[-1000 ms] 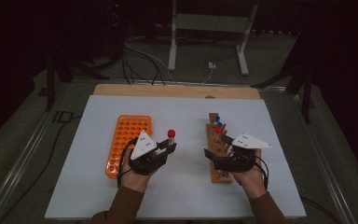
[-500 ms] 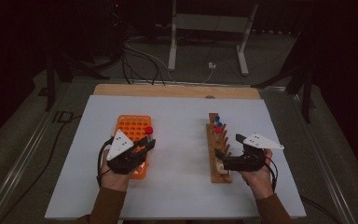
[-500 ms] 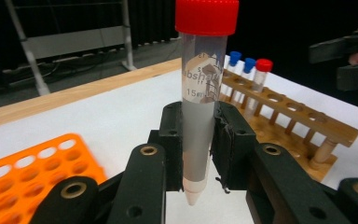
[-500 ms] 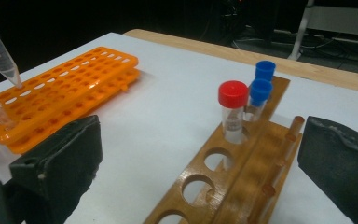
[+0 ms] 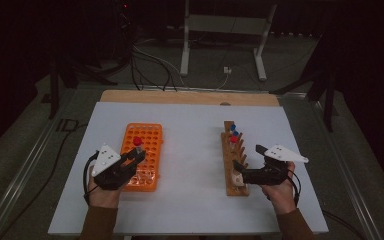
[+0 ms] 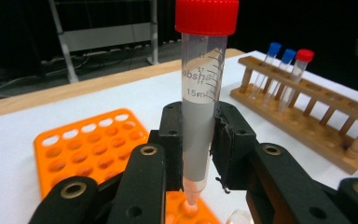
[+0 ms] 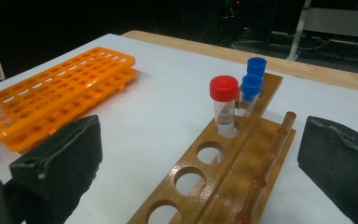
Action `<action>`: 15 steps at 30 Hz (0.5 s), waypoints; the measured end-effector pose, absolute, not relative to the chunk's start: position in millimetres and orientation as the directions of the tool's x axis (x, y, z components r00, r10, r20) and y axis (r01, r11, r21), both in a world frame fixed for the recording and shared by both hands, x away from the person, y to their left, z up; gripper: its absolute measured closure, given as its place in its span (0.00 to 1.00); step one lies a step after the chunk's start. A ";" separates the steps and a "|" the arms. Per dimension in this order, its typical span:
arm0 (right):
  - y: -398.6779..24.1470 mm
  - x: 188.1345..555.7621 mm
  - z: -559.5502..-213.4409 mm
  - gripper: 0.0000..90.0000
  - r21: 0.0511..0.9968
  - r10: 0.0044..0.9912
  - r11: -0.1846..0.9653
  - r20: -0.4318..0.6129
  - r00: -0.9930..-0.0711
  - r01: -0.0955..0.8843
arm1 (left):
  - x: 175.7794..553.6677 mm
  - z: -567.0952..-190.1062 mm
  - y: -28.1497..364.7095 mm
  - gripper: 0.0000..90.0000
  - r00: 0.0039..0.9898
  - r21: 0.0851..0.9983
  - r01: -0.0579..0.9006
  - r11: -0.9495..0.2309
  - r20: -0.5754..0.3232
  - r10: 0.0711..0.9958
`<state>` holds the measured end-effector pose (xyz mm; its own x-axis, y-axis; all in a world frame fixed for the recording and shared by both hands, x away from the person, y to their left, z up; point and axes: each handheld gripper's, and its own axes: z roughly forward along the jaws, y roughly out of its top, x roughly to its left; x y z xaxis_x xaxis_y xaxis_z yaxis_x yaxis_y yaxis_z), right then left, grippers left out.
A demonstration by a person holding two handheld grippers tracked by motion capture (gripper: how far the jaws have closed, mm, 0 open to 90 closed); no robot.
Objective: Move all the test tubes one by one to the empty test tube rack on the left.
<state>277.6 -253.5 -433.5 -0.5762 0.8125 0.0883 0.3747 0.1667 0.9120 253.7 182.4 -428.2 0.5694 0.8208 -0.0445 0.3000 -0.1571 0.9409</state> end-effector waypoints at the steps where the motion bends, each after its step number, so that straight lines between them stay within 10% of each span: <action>1: -253.2 277.6 -433.6 0.00 0.912 0.811 0.168 0.088 -0.578 0.375 | 253.0 -429.8 184.5 0.84 0.564 0.939 0.306 -0.157 -0.046 0.825; 15: -251.6 276.6 -434.3 0.00 0.912 0.803 0.177 0.084 -0.590 0.371 | 243.5 -452.8 202.2 0.84 0.537 0.911 0.379 -0.164 -0.072 0.841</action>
<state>276.6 -251.6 -434.3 -0.5904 0.8027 0.0843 0.3707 0.1769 0.9118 243.5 202.2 -452.8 0.5367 0.8407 -0.0722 0.3793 -0.1639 0.9107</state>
